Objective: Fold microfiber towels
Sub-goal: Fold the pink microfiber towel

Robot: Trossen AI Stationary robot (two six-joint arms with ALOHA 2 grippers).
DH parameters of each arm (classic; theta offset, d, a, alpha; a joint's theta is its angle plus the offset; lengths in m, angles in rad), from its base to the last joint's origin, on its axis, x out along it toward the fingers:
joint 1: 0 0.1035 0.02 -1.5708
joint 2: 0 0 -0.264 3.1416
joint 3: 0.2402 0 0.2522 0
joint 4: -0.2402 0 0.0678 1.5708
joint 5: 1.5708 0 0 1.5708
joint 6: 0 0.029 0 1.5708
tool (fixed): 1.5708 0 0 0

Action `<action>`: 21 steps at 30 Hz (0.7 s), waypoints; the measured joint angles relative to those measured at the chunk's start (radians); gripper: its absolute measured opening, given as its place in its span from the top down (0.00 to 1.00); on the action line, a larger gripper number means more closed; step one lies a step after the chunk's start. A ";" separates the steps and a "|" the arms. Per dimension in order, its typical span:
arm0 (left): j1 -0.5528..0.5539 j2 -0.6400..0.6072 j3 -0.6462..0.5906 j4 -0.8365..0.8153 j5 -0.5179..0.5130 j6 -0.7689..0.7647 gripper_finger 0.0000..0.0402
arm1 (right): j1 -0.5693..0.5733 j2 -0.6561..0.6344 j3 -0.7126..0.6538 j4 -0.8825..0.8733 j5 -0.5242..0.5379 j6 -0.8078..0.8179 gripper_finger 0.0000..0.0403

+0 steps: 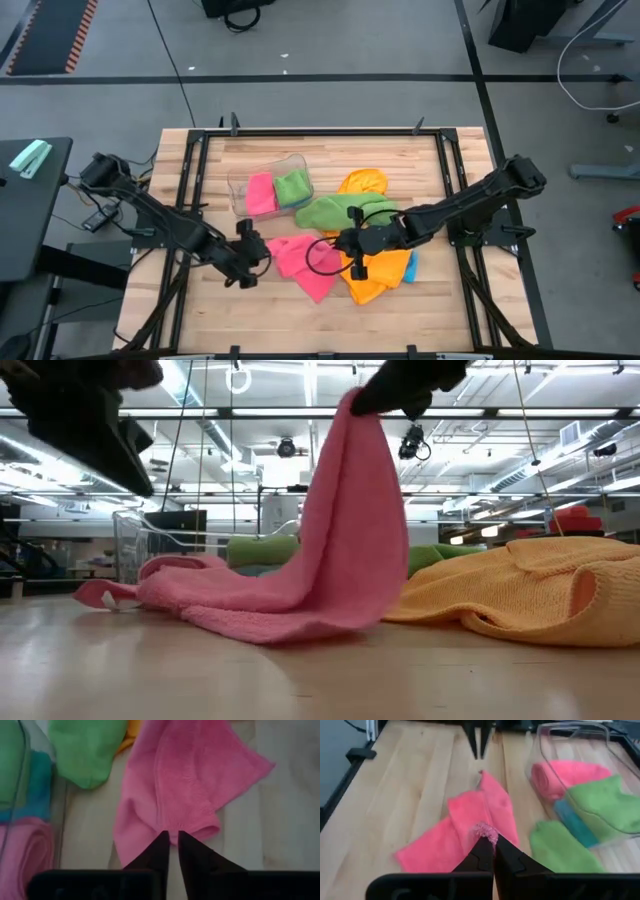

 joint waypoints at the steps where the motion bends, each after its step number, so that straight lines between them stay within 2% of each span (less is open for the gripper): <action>1: 0.004 0.020 0.000 0.020 0.000 -0.019 0.84 | 0.001 0.007 -0.001 0.002 -0.002 0.000 1.00; 5: 0.041 0.089 0.000 0.085 0.021 -0.071 0.73 | 0.001 0.036 -0.002 0.040 -0.005 -0.003 1.00; 12: 0.141 0.164 0.000 0.155 0.156 -0.119 0.60 | 0.007 0.063 -0.001 0.061 -0.005 -0.002 1.00; 17: 0.191 0.176 0.002 0.152 0.165 -0.132 0.58 | 0.022 0.064 -0.001 0.075 -0.004 -0.008 1.00; 21: 0.228 0.179 0.002 0.156 0.235 -0.160 0.62 | 0.022 0.064 -0.001 0.075 -0.004 -0.009 1.00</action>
